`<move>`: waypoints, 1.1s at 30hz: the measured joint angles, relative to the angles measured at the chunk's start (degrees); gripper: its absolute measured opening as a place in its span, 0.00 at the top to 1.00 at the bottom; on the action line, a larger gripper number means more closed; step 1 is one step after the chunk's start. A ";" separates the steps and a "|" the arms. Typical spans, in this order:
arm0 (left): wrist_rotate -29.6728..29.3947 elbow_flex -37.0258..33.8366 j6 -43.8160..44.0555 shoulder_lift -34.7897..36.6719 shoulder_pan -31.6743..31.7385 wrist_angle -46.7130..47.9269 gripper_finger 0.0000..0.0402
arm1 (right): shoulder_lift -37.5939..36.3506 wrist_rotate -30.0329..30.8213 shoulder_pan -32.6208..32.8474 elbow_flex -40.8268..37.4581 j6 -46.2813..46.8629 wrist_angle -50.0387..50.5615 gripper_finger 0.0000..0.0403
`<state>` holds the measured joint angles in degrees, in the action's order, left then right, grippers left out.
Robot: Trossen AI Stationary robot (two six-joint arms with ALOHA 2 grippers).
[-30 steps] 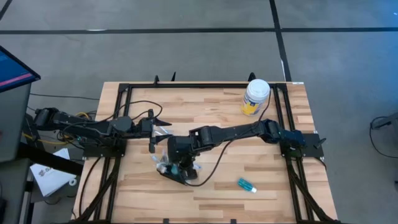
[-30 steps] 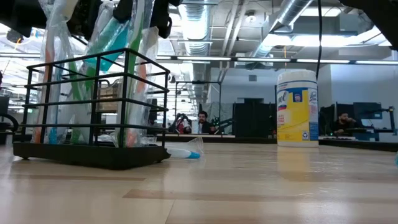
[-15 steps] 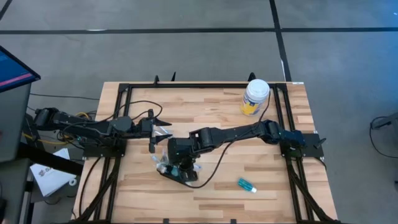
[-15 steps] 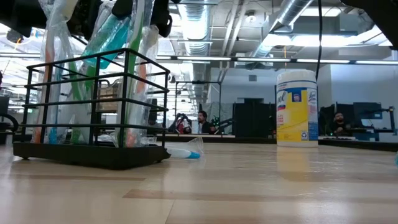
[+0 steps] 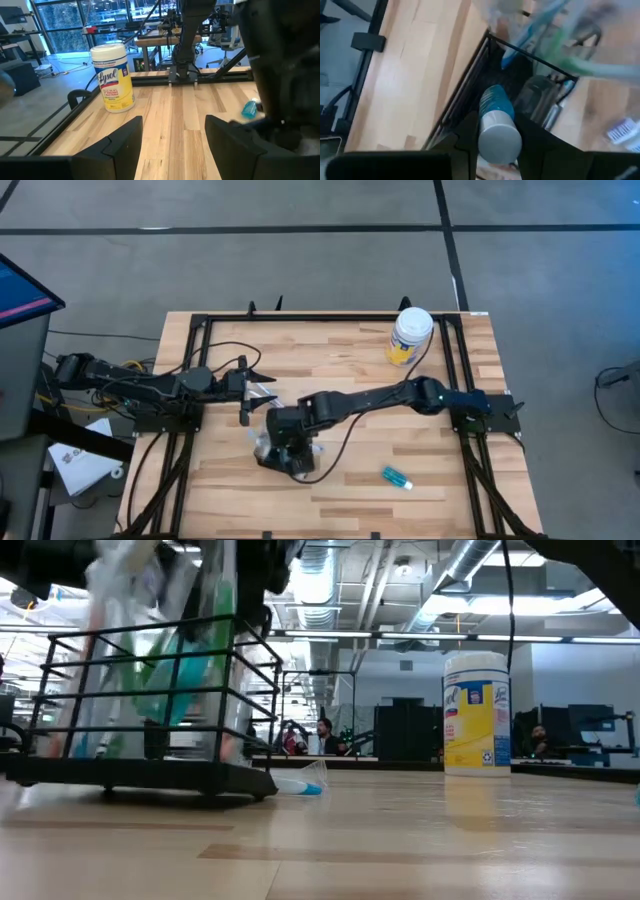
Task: Pick & Place toothbrushing station
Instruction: Put the mouthwash into the mesh organizer
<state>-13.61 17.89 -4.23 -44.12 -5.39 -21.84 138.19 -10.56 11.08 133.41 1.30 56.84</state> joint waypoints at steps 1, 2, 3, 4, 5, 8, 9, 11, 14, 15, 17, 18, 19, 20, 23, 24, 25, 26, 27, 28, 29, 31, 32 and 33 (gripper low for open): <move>0.00 0.00 0.00 0.00 0.00 0.02 0.48 | 0.56 -0.10 0.05 0.09 0.02 -0.26 0.80; -0.01 0.00 0.00 0.00 0.00 0.00 0.48 | 0.82 -0.06 -0.08 0.10 0.04 -0.18 0.80; 0.00 0.00 0.00 0.00 0.02 -0.01 0.48 | 0.95 -0.09 -0.18 0.06 0.20 0.02 0.80; 0.00 0.00 0.00 0.00 0.00 0.04 0.48 | 0.95 -0.13 -0.29 0.06 0.20 -0.10 0.79; 0.00 0.00 0.00 0.00 0.00 0.02 0.48 | 0.87 -0.19 -0.29 0.06 0.22 0.03 0.79; 0.00 0.00 0.00 -0.01 0.00 0.03 0.48 | 0.83 -0.27 -0.23 0.08 0.22 -0.03 0.79; 0.00 0.00 0.00 0.00 0.00 0.02 0.48 | 0.83 -0.27 -0.22 0.08 0.22 -0.03 0.79; 0.00 0.00 0.00 0.00 0.00 0.02 0.48 | 0.83 -0.27 0.05 0.08 0.22 -0.05 0.79; 0.00 0.00 0.00 0.00 0.00 0.02 0.48 | 0.83 -0.30 0.41 0.08 0.62 0.05 0.79; 0.00 0.00 0.00 0.00 0.00 0.02 0.48 | 0.83 -0.33 0.53 0.08 1.07 0.06 0.79; 0.00 0.00 0.00 0.00 0.00 0.02 0.48 | 0.83 -0.34 0.54 0.08 1.69 0.04 0.79; 0.00 0.00 0.00 0.00 0.02 0.02 0.48 | 0.83 -0.34 0.60 0.08 1.89 0.04 0.79; 0.00 0.00 0.00 -0.01 0.00 0.02 0.48 | 0.83 -0.33 0.71 0.08 2.19 0.02 0.79; -0.02 0.00 0.00 0.00 0.00 0.02 0.48 | 0.83 -0.33 0.79 0.08 2.67 -0.15 0.78; -0.02 0.00 0.00 0.00 0.01 0.02 0.48 | 0.83 -0.32 0.82 0.08 3.13 -0.57 0.77; 0.00 0.00 0.00 -0.01 0.00 0.02 0.48 | 0.83 -0.32 0.82 0.08 3.21 -0.57 0.76; -0.01 0.00 0.00 -0.01 0.00 0.02 0.48 | 0.83 -0.32 0.82 0.08 3.25 -0.55 0.75; 0.00 0.00 0.00 0.00 0.00 0.02 0.48 | 0.83 -0.32 0.84 0.08 3.26 -0.54 0.73; -0.02 0.00 0.00 -0.01 0.00 0.02 0.48 | 0.83 -0.32 0.84 0.08 3.25 -0.54 0.71; -0.02 0.00 0.00 -0.02 0.00 0.02 0.48 | 0.83 -0.33 0.83 0.08 3.26 -0.53 0.70; -0.02 0.00 0.00 0.00 0.02 0.02 0.48 | 0.83 -0.34 0.84 0.08 3.26 -0.53 0.69; -0.02 0.00 0.00 0.00 0.00 0.02 0.48 | 0.83 -0.34 0.84 0.08 3.26 -0.60 0.66; -0.02 0.00 0.00 -0.01 0.00 0.02 0.48 | 0.83 -0.34 0.86 0.08 3.26 -0.64 0.66; -0.01 0.00 0.00 0.00 0.00 0.02 0.48 | 0.83 -0.34 0.88 0.08 3.26 -0.72 0.65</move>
<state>-13.62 17.89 -4.23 -44.12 -5.39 -21.82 139.02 -10.90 11.96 133.49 4.56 56.12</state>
